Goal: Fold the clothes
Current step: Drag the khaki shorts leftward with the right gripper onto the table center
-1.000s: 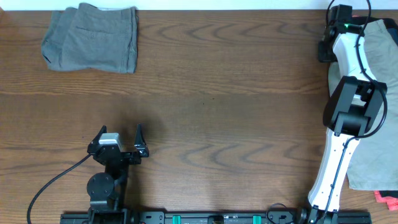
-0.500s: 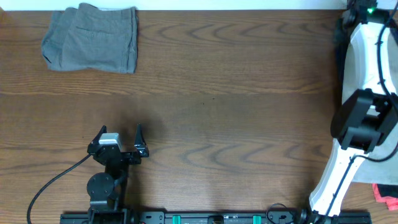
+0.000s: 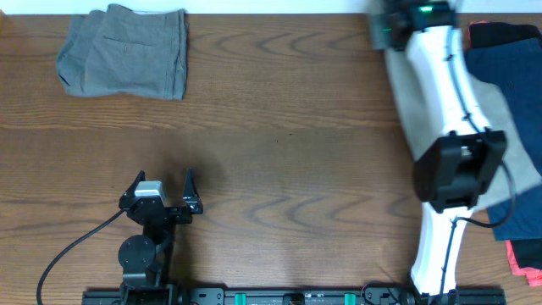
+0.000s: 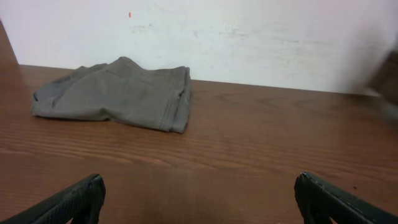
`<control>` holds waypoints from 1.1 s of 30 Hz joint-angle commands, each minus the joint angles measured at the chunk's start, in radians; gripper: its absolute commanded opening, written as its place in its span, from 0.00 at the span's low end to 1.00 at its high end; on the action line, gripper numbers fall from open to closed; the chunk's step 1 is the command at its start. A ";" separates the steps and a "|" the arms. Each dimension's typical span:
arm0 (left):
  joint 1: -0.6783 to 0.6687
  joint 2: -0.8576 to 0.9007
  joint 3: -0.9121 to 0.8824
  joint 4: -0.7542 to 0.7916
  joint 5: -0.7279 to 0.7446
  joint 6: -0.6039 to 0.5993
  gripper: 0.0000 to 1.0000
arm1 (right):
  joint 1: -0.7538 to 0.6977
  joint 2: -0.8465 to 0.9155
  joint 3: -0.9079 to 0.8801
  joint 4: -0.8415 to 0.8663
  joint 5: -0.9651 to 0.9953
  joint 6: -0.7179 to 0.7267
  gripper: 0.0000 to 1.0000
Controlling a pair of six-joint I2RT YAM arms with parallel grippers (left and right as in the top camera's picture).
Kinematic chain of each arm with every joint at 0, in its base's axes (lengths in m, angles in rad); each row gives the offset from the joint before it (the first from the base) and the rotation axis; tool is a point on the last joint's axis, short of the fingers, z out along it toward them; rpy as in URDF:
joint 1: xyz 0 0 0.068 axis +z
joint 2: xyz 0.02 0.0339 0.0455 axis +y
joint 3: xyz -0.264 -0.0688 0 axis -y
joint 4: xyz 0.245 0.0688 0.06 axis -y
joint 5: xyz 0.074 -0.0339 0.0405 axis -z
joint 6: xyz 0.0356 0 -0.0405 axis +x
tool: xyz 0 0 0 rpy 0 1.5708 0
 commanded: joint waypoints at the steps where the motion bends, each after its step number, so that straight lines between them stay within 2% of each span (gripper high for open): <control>1: -0.002 -0.007 -0.015 -0.036 0.018 0.018 0.98 | 0.122 -0.022 0.004 0.000 -0.140 -0.005 0.01; 4: -0.002 -0.007 -0.015 -0.036 0.018 0.018 0.98 | 0.227 -0.021 -0.013 0.000 -0.221 0.028 0.01; 13: -0.002 -0.007 -0.015 -0.036 0.018 0.018 0.98 | 0.481 -0.021 -0.071 -0.032 -0.247 0.131 0.00; 17: -0.002 -0.007 -0.015 -0.036 0.018 0.018 0.98 | 0.546 -0.021 -0.071 -0.061 -0.273 0.226 0.01; 20: -0.002 -0.007 -0.015 -0.036 0.018 0.018 0.98 | 0.579 -0.021 -0.071 -0.067 -0.384 0.292 0.01; 23: -0.002 -0.007 -0.015 -0.036 0.018 0.018 0.98 | 0.609 -0.022 -0.071 -0.071 -0.506 0.297 0.01; 29: -0.002 -0.007 -0.015 -0.036 0.018 0.018 0.98 | 0.636 -0.022 -0.071 -0.129 -0.504 0.320 0.01; 30: -0.002 -0.007 -0.015 -0.036 0.018 0.018 0.98 | 0.636 -0.022 -0.071 -0.143 -0.500 0.319 0.09; 31: -0.002 -0.007 -0.015 -0.036 0.018 0.018 0.98 | 0.635 -0.022 -0.071 -0.150 -0.499 0.319 0.28; 32: -0.002 -0.007 -0.015 -0.036 0.018 0.018 0.98 | 0.632 -0.022 -0.071 -0.164 -0.497 0.318 0.74; 33: -0.002 -0.007 -0.015 -0.036 0.018 0.018 0.98 | 0.628 -0.022 -0.071 -0.179 -0.497 0.311 0.78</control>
